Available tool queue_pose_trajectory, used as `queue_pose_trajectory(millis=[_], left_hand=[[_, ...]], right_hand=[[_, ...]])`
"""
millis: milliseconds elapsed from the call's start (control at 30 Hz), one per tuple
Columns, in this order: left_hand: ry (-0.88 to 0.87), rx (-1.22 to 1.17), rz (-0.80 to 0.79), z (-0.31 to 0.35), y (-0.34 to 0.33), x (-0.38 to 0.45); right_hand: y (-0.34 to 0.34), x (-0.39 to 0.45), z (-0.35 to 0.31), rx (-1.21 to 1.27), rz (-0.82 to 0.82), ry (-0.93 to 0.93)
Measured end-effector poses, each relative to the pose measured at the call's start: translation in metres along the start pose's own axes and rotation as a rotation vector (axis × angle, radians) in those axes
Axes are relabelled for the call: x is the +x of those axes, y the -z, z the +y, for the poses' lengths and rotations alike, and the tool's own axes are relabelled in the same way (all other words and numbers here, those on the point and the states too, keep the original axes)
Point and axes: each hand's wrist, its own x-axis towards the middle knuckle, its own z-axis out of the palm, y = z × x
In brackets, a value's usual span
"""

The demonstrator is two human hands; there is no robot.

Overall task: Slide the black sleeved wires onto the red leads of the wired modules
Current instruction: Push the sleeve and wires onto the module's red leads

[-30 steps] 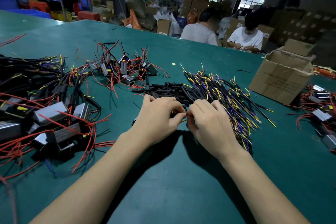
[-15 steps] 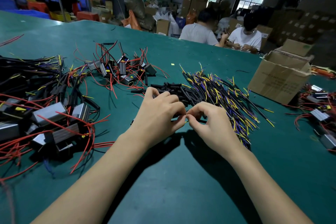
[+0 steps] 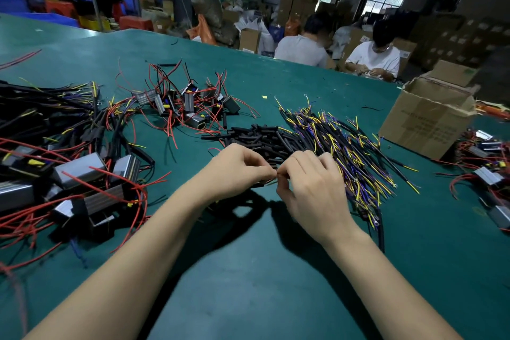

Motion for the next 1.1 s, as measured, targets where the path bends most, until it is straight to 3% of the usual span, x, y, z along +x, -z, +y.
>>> queue_pose_trajectory(millis=[200, 467, 667, 800, 1100], left_hand=[[-0.434, 0.584, 0.203, -0.001, -0.008, -0.009], [-0.614, 0.735, 0.33, -0.002, -0.013, -0.007], [-0.559, 0.722, 0.327, -0.001, -0.013, -0.008], [-0.453, 0.578, 0.293, -0.001, -0.014, -0.01], [-0.196, 0.36, 0.05, -0.001, 0.016, -0.009]], right_hand=[[0.003, -0.003, 0.008, 0.293, -0.133, -0.209], [0.005, 0.001, 0.013, 0.548, -0.191, -0.347], [0.006, -0.001, 0.008, 0.224, -0.092, -0.141], [0.005, 0.0, 0.009, 0.041, -0.052, -0.021], [-0.002, -0.003, 0.019, 0.557, -0.074, -0.289]])
